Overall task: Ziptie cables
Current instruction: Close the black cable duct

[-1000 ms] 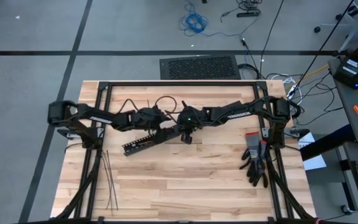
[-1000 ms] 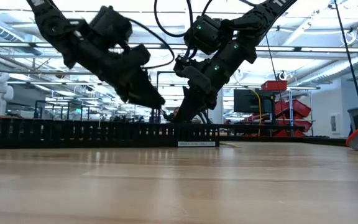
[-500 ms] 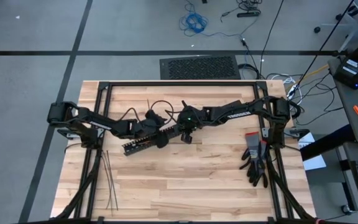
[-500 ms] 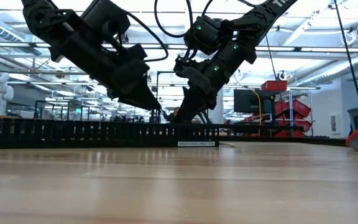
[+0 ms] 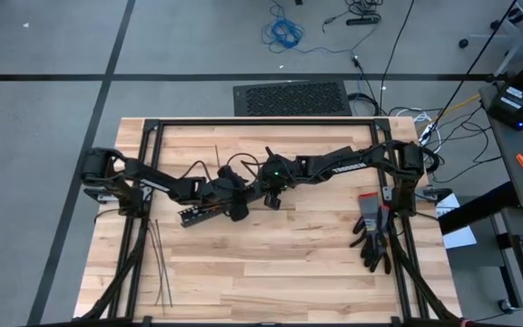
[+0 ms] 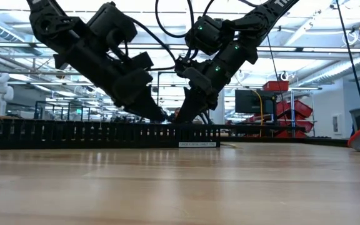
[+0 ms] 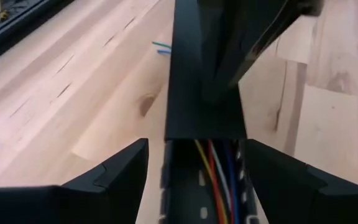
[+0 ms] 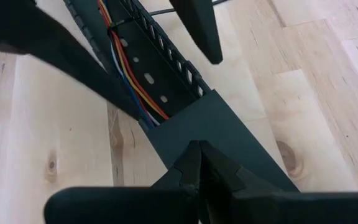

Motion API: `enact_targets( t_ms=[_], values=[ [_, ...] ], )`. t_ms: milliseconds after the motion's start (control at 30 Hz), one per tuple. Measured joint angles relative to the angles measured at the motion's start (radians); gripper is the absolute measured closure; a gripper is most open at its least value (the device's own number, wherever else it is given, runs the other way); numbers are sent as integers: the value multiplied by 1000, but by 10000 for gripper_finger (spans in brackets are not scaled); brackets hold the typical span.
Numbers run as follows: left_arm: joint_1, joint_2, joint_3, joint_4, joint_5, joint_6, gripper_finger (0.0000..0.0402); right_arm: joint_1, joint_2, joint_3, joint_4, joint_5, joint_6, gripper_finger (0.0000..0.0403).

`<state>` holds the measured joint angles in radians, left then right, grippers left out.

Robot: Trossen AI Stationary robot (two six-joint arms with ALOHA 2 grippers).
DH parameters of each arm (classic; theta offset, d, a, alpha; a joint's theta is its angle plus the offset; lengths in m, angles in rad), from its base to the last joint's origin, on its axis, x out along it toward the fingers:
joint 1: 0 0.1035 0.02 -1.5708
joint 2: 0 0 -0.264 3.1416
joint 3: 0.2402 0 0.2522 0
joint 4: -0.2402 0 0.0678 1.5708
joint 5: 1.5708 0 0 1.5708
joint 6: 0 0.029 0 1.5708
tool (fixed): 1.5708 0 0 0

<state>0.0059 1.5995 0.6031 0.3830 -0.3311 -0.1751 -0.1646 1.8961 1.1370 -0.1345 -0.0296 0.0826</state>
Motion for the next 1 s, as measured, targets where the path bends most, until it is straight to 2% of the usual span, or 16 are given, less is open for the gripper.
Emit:
enact_targets(
  t_ms=[367,667,1000],
  values=[
    [2,39,10,-3,33,-13,141,0,0,0,0,-1,4,403],
    [28,101,10,61,65,-47,141,-1,0,0,0,3,4,403],
    [27,102,10,66,44,-47,200,2,11,0,20,5,19,403]
  ],
)
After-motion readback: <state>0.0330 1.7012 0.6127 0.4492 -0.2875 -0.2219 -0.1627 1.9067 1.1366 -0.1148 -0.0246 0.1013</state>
